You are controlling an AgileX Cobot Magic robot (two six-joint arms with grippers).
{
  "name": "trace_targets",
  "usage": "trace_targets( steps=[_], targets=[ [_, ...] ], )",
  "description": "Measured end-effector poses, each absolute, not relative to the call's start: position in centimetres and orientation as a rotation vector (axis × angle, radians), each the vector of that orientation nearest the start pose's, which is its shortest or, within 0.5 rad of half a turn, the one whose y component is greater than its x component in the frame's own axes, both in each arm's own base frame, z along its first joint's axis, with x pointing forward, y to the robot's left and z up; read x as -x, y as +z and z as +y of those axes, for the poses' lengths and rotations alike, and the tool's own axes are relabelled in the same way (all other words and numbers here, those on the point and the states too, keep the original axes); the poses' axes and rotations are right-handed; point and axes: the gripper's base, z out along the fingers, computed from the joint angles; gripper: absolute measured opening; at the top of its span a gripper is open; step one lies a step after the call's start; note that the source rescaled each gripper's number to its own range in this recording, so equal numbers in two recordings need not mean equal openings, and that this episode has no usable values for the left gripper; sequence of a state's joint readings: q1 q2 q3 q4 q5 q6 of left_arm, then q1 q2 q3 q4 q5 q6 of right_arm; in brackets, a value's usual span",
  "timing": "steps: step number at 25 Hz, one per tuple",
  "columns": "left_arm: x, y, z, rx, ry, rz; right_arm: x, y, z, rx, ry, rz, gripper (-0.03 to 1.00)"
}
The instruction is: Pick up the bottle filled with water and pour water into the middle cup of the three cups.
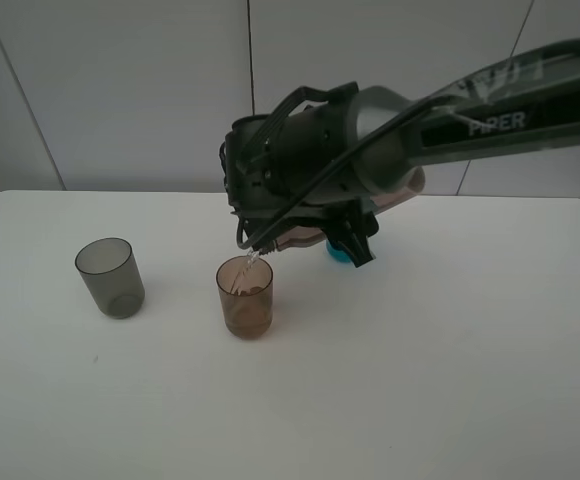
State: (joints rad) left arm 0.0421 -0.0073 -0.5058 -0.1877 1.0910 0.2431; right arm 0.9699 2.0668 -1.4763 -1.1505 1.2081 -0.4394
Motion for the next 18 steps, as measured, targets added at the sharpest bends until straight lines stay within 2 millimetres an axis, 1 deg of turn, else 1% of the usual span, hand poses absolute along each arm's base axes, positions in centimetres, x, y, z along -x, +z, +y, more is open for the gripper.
trace_targets(
  steps=[5,18],
  targets=[
    [0.81,27.75,-1.54,-0.219,-0.048,2.036,-29.58,20.52,29.42,2.154,-1.477,1.473,0.0],
    [0.81,27.75,-1.54,-0.219,-0.048,2.036,-29.02,19.82,29.31,2.184,-1.374,1.584,0.0]
  ],
)
